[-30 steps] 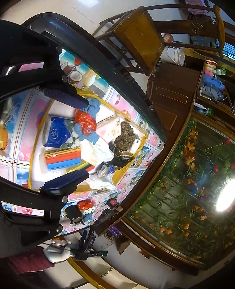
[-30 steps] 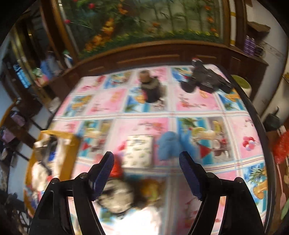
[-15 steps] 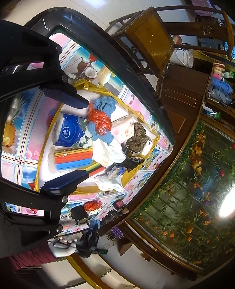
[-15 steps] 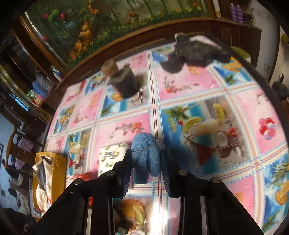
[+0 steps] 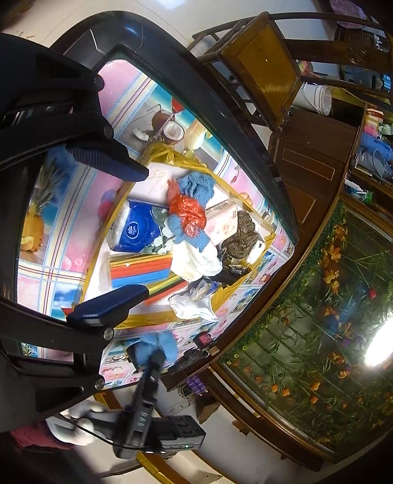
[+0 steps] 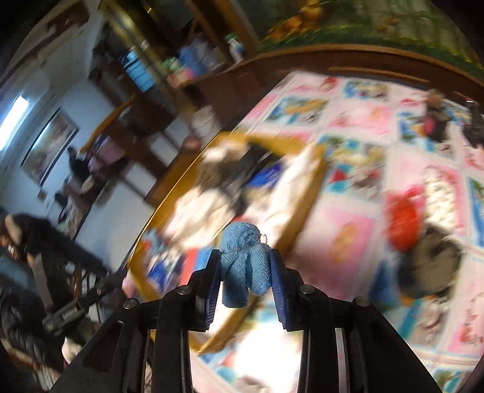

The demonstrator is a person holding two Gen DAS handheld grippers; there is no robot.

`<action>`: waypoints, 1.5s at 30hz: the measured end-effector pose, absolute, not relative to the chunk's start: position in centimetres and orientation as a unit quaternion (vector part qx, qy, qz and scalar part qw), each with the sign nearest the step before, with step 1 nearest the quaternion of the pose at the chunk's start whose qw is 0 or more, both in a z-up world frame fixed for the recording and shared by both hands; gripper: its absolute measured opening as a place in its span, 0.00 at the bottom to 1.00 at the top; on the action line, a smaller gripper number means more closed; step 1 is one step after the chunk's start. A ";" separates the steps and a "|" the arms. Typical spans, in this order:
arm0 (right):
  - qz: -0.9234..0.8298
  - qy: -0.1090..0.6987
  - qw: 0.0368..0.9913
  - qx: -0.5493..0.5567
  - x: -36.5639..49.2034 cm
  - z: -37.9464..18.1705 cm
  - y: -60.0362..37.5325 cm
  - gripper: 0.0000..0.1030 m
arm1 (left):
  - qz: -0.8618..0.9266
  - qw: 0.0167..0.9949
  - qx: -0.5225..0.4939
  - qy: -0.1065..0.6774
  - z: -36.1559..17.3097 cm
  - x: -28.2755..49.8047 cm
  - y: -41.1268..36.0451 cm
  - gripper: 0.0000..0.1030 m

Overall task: Organize soft objects
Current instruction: 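Carry orange bag and blue glove into the box and open both tools, then withdraw both tools from the box back over the table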

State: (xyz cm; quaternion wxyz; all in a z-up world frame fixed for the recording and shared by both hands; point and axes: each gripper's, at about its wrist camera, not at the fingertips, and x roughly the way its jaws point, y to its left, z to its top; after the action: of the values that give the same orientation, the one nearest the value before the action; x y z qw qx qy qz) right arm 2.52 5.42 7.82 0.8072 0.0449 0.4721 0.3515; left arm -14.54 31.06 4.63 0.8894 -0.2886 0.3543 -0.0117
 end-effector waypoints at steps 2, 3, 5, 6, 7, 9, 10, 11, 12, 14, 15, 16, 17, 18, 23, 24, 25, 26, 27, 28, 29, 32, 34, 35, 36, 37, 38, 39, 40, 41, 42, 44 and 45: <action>0.360 0.482 0.799 0.023 2.2 6.6 7.6 0.32 | -0.011 0.889 -0.291 0.354 4.5 -14.7 31.2 0.68; 0.357 0.483 0.799 0.004 2.1 6.0 8.8 0.34 | -0.011 0.888 -0.292 0.354 4.5 -14.8 31.2 0.68; 0.343 0.486 0.803 -0.017 2.0 5.3 9.9 0.44 | -0.013 0.888 -0.292 0.355 4.4 -15.0 31.2 0.68; 0.337 0.490 0.803 -0.018 2.2 4.9 10.1 0.48 | -0.013 0.888 -0.291 0.356 4.3 -15.1 31.0 0.68; 0.336 0.492 0.803 -0.013 1.7 5.2 10.0 0.54 | -0.013 0.888 -0.289 0.356 4.3 -15.1 31.0 0.68; 0.332 0.484 0.810 0.000 1.7 5.4 9.4 0.56 | -0.013 0.889 -0.287 0.357 4.3 -15.2 30.8 0.68; 0.329 0.479 0.814 0.001 0.9 5.6 9.6 0.59 | -0.014 0.888 -0.286 0.359 4.3 -15.2 30.6 0.68; 0.326 0.471 0.819 0.006 0.6 6.1 8.9 0.63 | -0.014 0.888 -0.285 0.360 4.3 -15.2 30.4 0.68; 0.324 0.466 0.824 0.011 0.2 6.5 8.3 0.66 | -0.014 0.889 -0.281 0.362 4.4 -15.1 30.1 0.68; 0.317 0.453 0.833 0.022 -1.4 7.5 6.5 0.74 | -0.013 0.892 -0.267 0.364 4.6 -15.1 29.4 0.68; 0.312 0.446 0.839 0.030 -1.6 7.6 5.5 0.76 | -0.011 0.894 -0.257 0.366 4.7 -15.1 28.9 0.68; 0.310 0.442 0.841 0.036 -2.8 7.9 4.5 0.76 | -0.008 0.897 -0.245 0.367 5.0 -15.1 28.4 0.68; 0.305 0.439 0.844 0.045 -3.0 7.9 3.4 0.76 | -0.005 0.900 -0.234 0.367 5.1 -15.0 27.9 0.68; 0.302 0.438 0.845 0.051 -3.4 7.7 2.6 0.76 | 0.001 0.905 -0.215 0.367 5.5 -15.0 27.1 0.68; 0.278 0.436 0.851 0.092 -5.3 6.9 -2.9 0.78 | 0.041 0.924 -0.118 0.360 6.6 -14.8 23.3 0.68; 0.274 0.436 0.852 0.098 -5.8 7.0 -3.9 0.79 | 0.048 0.926 -0.103 0.361 6.7 -14.7 22.8 0.68; 0.268 0.436 0.853 0.104 -6.1 6.7 -5.0 0.79 | 0.058 0.927 -0.083 0.360 6.8 -14.6 22.0 0.68; 0.264 0.437 0.853 0.107 -6.6 6.7 -6.1 0.79 | 0.068 0.929 -0.061 0.359 6.9 -14.6 21.2 0.68; 0.255 0.438 0.855 0.110 -6.9 6.4 -7.1 0.79 | 0.075 0.930 -0.042 0.357 7.0 -14.6 20.5 0.68; 0.250 0.438 0.856 0.114 -7.3 6.2 -7.9 0.79 | 0.080 0.930 -0.029 0.357 7.0 -14.6 20.0 0.68; 0.247 0.438 0.856 0.117 -7.4 6.2 -8.5 0.79 | 0.086 0.930 -0.012 0.356 7.1 -14.5 19.2 0.68; 0.234 0.436 0.859 0.130 -8.4 5.9 -11.0 0.79 | 0.091 0.928 0.014 0.361 7.1 -14.4 17.8 0.68; 0.228 0.435 0.860 0.138 -9.0 5.8 -12.3 0.79 | 0.090 0.926 0.021 0.365 7.1 -14.3 17.0 0.68; 0.227 0.434 0.860 0.141 -9.2 6.0 -12.9 0.79 | 0.090 0.926 0.024 0.367 7.1 -14.2 16.6 0.68; 0.224 0.434 0.861 0.144 -9.4 6.0 -13.5 0.79 | 0.089 0.925 0.028 0.368 7.2 -14.1 16.2 0.68; 0.222 0.434 0.860 0.148 -9.4 6.0 -14.2 0.79 | 0.088 0.925 0.032 0.369 7.2 -14.1 15.8 0.68; 0.221 0.433 0.861 0.152 -9.6 5.9 -14.8 0.79 | 0.087 0.924 0.036 0.370 7.2 -14.0 15.5 0.68; 0.219 0.432 0.861 0.156 -9.7 5.9 -15.4 0.79 | 0.086 0.924 0.039 0.371 7.3 -14.0 15.2 0.68; 0.217 0.431 0.861 0.159 -10.0 5.9 -16.0 0.79 | 0.085 0.923 0.044 0.372 7.3 -14.0 14.8 0.68; 0.217 0.431 0.861 0.161 -10.0 5.8 -16.5 0.80 | 0.085 0.923 0.047 0.372 7.4 -14.0 14.5 0.68; 0.216 0.430 0.861 0.164 -10.1 5.8 -17.1 0.80 | 0.083 0.923 0.049 0.373 7.4 -14.1 14.2 0.68; 0.213 0.430 0.861 0.170 -10.1 5.6 -18.0 0.80 | 0.082 0.922 0.056 0.374 7.4 -14.0 13.7 0.68; 0.211 0.430 0.861 0.173 -10.2 5.6 -18.4 0.80 | 0.081 0.921 0.059 0.375 7.4 -14.0 13.4 0.68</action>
State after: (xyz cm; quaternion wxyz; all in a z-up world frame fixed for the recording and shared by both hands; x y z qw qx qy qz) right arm -10.25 -18.41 5.61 0.8609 0.1725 0.4297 0.2107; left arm -13.98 13.42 7.37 0.9215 0.0586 0.3754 0.0811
